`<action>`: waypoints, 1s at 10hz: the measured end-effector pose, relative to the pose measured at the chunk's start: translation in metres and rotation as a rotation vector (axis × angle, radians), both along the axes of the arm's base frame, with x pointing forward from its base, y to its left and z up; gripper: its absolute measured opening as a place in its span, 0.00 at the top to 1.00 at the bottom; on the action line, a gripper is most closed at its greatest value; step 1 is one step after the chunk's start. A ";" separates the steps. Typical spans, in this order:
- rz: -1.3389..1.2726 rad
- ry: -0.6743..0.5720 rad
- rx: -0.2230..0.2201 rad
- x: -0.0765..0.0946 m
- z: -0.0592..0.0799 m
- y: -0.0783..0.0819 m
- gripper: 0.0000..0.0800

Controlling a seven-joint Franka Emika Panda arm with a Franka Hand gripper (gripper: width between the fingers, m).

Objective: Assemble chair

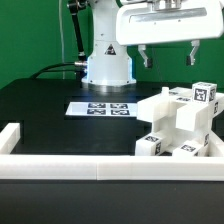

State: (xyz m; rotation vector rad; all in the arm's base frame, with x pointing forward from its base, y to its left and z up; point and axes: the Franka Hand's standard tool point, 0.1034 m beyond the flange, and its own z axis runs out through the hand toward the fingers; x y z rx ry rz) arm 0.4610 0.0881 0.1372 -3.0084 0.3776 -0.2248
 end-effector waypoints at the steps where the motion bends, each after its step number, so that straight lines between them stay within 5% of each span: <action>1: 0.057 0.009 -0.015 -0.014 -0.004 0.000 0.19; 10: 0.059 0.052 -0.076 -0.066 -0.064 -0.027 0.19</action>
Offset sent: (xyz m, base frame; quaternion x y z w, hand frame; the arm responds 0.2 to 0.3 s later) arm -0.0413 -0.0077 0.0014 -0.0062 0.0262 0.1045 0.9942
